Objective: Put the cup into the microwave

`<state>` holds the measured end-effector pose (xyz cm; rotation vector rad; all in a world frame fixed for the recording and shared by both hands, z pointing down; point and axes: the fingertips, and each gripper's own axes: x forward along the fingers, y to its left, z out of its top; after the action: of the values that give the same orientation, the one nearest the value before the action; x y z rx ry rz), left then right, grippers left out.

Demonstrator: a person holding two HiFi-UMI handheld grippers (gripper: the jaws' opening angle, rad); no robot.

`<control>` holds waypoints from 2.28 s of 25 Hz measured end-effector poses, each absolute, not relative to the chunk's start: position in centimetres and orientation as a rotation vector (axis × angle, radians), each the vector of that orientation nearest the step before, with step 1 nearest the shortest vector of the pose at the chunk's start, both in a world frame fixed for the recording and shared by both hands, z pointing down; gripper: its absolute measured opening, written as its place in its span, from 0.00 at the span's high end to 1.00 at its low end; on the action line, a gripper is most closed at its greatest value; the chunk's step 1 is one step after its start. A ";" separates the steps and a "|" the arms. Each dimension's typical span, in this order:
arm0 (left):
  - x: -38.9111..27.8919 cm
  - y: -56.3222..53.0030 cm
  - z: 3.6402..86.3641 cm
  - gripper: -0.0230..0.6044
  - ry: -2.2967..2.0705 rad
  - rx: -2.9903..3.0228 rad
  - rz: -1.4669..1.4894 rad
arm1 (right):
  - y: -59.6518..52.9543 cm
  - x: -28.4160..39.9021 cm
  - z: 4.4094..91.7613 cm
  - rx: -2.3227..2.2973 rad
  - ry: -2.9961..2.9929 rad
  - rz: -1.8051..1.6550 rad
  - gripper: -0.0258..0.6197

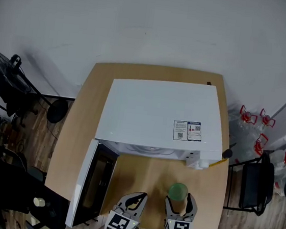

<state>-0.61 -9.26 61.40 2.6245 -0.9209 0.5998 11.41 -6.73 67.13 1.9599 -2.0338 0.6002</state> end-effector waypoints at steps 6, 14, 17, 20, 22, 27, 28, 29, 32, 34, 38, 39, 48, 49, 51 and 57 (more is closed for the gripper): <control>-0.8 -10.2 62.5 0.93 -0.921 2.609 0.616 | -8.1 11.8 67.7 2.002 -2.014 0.578 0.41; -1.3 -10.9 63.1 0.93 -0.938 2.596 0.630 | -8.8 11.9 67.8 2.013 -2.021 0.562 0.41; -1.5 -10.9 63.1 0.93 -0.944 2.595 0.633 | -8.7 12.0 67.9 2.020 -2.018 0.565 0.41; -1.5 -11.0 62.8 0.93 -0.951 2.598 0.626 | -8.6 12.2 67.7 2.026 -2.018 0.562 0.41; -1.5 -11.1 62.5 0.93 -0.958 2.600 0.617 | -8.6 12.3 67.3 2.026 -2.021 0.555 0.41; -1.5 -11.3 61.4 0.93 -0.979 2.610 0.590 | -8.5 11.9 66.1 2.008 -2.041 0.543 0.41; -1.5 -11.4 61.2 0.93 -0.983 2.611 0.581 | -8.6 11.7 65.9 2.005 -2.048 0.539 0.41; -1.5 -11.4 61.0 0.93 -0.988 2.612 0.572 | -8.7 11.5 65.5 2.000 -2.055 0.535 0.41; -1.8 -11.8 60.0 0.93 -1.008 2.615 0.557 | -9.1 10.8 64.6 1.980 -2.081 0.520 0.41; -2.1 -12.0 59.4 0.93 -1.026 2.615 0.545 | -9.5 10.4 63.9 1.965 -2.099 0.505 0.41; -3.0 -12.7 58.1 0.93 -1.073 2.611 0.520 | -10.5 9.5 62.2 1.929 -2.142 0.472 0.41; -3.3 -12.9 57.8 0.93 -1.087 2.609 0.514 | -10.7 9.2 61.8 1.921 -2.152 0.465 0.41; -6.5 -14.6 55.5 0.93 -1.231 2.574 0.447 | -13.3 6.2 59.2 1.836 -2.248 0.406 0.41; -6.8 -14.7 55.3 0.93 -1.243 2.569 0.438 | -13.5 5.9 59.0 1.827 -2.255 0.398 0.41; -7.3 -14.9 55.0 0.93 -1.266 2.558 0.422 | -14.0 5.3 58.6 1.810 -2.271 0.387 0.41; -8.5 -15.7 54.3 0.93 -1.323 2.541 0.400 | -15.7 3.7 57.8 1.772 -2.319 0.365 0.41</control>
<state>-8.49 -15.73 54.32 2.5405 -1.3233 0.4002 3.69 -15.71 57.81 1.7716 -2.3186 0.3647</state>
